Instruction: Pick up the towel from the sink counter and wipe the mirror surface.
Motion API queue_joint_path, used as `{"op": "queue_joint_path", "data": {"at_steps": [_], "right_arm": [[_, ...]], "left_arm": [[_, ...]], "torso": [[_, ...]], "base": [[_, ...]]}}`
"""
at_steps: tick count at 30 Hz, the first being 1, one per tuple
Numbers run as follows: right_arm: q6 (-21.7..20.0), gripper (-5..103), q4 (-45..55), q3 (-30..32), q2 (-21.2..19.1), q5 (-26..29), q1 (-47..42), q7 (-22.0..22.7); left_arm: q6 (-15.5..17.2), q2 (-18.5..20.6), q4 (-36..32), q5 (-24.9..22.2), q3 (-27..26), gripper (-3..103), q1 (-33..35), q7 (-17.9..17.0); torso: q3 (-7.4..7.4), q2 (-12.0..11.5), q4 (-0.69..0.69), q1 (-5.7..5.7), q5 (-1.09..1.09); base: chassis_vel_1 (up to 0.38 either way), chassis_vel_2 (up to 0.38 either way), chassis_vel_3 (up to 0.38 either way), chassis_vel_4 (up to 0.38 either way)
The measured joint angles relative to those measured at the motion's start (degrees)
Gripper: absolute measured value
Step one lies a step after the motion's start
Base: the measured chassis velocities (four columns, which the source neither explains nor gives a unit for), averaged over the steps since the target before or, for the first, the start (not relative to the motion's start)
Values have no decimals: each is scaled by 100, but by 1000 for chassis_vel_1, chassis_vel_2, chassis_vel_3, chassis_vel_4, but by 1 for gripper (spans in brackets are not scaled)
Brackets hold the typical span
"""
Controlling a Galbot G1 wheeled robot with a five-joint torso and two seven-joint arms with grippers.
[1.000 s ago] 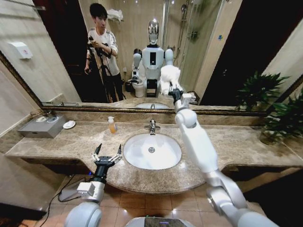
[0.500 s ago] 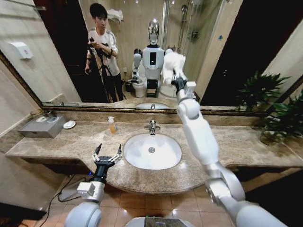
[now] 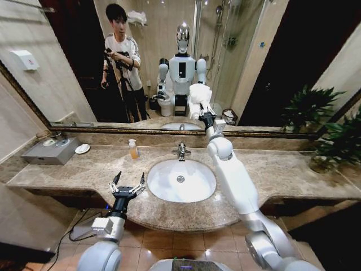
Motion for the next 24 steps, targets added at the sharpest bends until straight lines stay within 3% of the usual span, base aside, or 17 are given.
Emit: {"op": "queue_joint_path", "data": {"at_steps": [24], "right_arm": [[24, 13, 15, -91, 95, -107, -68, -6]], "left_arm": [[0, 0, 0, 0, 0, 100, 0, 0]], "torso": [[0, 0, 0, 0, 0]], "base": [[40, 37, -36, -35]]}}
